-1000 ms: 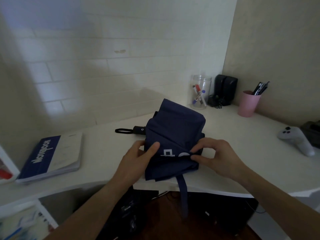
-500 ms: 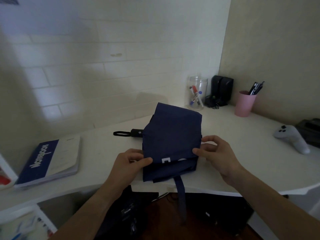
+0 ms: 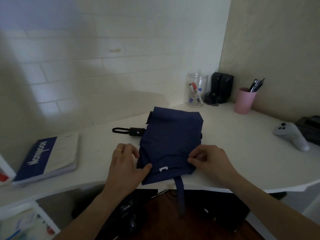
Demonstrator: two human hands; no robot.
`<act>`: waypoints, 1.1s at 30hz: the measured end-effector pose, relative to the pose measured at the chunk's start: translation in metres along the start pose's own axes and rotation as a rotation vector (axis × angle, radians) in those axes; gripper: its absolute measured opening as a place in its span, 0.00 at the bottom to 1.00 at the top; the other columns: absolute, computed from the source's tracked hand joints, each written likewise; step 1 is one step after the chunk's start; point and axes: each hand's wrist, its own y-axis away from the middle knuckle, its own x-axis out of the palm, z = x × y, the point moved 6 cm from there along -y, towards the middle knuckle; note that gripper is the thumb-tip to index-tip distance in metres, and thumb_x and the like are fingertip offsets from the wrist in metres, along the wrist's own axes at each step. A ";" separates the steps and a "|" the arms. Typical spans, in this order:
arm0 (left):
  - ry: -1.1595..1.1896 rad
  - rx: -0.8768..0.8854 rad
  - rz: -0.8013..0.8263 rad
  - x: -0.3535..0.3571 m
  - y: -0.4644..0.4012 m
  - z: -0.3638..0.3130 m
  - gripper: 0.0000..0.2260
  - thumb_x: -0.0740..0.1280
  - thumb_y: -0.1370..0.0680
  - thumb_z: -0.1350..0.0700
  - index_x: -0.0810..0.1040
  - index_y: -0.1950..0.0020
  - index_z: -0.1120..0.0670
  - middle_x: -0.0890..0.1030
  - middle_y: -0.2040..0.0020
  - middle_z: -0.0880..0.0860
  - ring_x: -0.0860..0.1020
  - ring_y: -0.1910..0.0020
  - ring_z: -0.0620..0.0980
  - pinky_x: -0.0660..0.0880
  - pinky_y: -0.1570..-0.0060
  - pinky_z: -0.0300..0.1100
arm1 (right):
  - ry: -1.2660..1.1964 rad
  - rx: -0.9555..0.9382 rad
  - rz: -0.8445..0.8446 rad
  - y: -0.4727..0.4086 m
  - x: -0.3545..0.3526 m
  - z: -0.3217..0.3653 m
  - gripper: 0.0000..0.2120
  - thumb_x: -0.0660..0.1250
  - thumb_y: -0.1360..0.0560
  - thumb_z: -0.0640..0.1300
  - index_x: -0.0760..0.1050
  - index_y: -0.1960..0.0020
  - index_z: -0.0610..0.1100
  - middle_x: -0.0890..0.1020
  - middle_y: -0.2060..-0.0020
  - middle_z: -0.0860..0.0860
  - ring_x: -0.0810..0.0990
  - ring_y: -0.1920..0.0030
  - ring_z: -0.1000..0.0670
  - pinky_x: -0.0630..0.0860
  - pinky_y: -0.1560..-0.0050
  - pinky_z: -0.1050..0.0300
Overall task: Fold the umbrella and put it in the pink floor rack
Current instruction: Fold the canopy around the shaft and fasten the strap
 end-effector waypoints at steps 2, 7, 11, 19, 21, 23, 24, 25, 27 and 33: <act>-0.045 0.219 0.012 -0.004 -0.001 -0.014 0.20 0.79 0.32 0.54 0.77 0.44 0.48 0.71 0.41 0.50 0.69 0.43 0.50 0.72 0.44 0.44 | 0.107 -0.001 0.053 -0.003 0.002 0.002 0.06 0.77 0.31 0.50 0.80 0.63 0.55 0.83 0.66 0.56 0.80 0.64 0.58 0.71 0.64 0.67; -0.217 0.700 0.347 0.022 0.000 -0.034 0.22 0.67 0.23 0.62 0.78 0.31 0.48 0.75 0.32 0.49 0.71 0.33 0.49 0.71 0.33 0.45 | 0.187 -0.036 -0.176 -0.033 -0.034 0.025 0.19 0.78 0.35 0.58 0.76 0.51 0.51 0.76 0.52 0.54 0.77 0.55 0.54 0.74 0.55 0.60; -0.234 0.726 0.432 0.028 0.000 -0.033 0.22 0.66 0.23 0.63 0.77 0.30 0.49 0.74 0.30 0.50 0.73 0.33 0.50 0.73 0.32 0.45 | 0.379 -0.320 -0.197 -0.072 -0.046 0.070 0.38 0.75 0.32 0.53 0.64 0.26 0.48 0.71 0.30 0.46 0.66 0.29 0.42 0.63 0.28 0.47; -0.267 0.752 0.334 0.020 0.009 -0.035 0.21 0.68 0.23 0.60 0.76 0.31 0.46 0.74 0.39 0.49 0.74 0.44 0.49 0.78 0.44 0.41 | 0.447 -0.571 -0.104 -0.046 -0.023 0.098 0.12 0.69 0.30 0.40 0.81 0.49 0.52 0.83 0.54 0.54 0.79 0.52 0.50 0.76 0.53 0.53; -0.251 0.709 0.307 0.019 0.012 -0.030 0.22 0.68 0.24 0.63 0.76 0.32 0.46 0.77 0.41 0.49 0.75 0.45 0.49 0.79 0.46 0.42 | 0.505 -0.673 -0.099 -0.015 -0.009 0.092 0.12 0.71 0.32 0.39 0.82 0.52 0.51 0.83 0.54 0.55 0.79 0.54 0.49 0.76 0.55 0.53; -0.181 0.619 0.275 0.014 0.013 -0.030 0.18 0.66 0.24 0.62 0.78 0.36 0.47 0.80 0.42 0.48 0.77 0.46 0.48 0.80 0.47 0.44 | 0.524 -0.716 -0.074 0.003 0.005 0.078 0.12 0.72 0.33 0.38 0.82 0.52 0.50 0.82 0.55 0.55 0.79 0.55 0.49 0.76 0.58 0.53; -0.123 0.540 0.256 0.010 0.013 -0.029 0.15 0.64 0.23 0.61 0.78 0.38 0.47 0.81 0.44 0.47 0.78 0.47 0.47 0.80 0.48 0.46 | 0.518 -0.729 -0.064 0.008 0.011 0.071 0.11 0.71 0.33 0.39 0.83 0.52 0.50 0.82 0.55 0.55 0.79 0.56 0.49 0.76 0.58 0.53; -0.055 0.442 0.223 0.006 0.011 -0.027 0.13 0.64 0.22 0.60 0.77 0.40 0.47 0.82 0.46 0.46 0.79 0.50 0.46 0.80 0.49 0.47 | 0.502 -0.735 -0.053 0.012 0.015 0.065 0.11 0.71 0.32 0.39 0.83 0.52 0.50 0.82 0.55 0.55 0.79 0.56 0.49 0.77 0.59 0.52; 0.045 0.311 0.121 -0.006 0.010 -0.025 0.11 0.68 0.22 0.58 0.73 0.42 0.47 0.81 0.50 0.46 0.78 0.54 0.44 0.79 0.53 0.44 | 0.461 -0.735 -0.030 0.017 0.020 0.054 0.09 0.72 0.30 0.40 0.84 0.51 0.49 0.82 0.55 0.55 0.80 0.56 0.49 0.78 0.58 0.52; -0.274 0.630 0.024 -0.001 0.007 -0.043 0.12 0.72 0.24 0.55 0.82 0.41 0.53 0.79 0.37 0.54 0.76 0.39 0.52 0.79 0.42 0.49 | 0.387 -0.753 0.016 0.025 0.019 0.046 0.08 0.69 0.25 0.44 0.84 0.48 0.49 0.82 0.51 0.54 0.80 0.53 0.52 0.79 0.54 0.55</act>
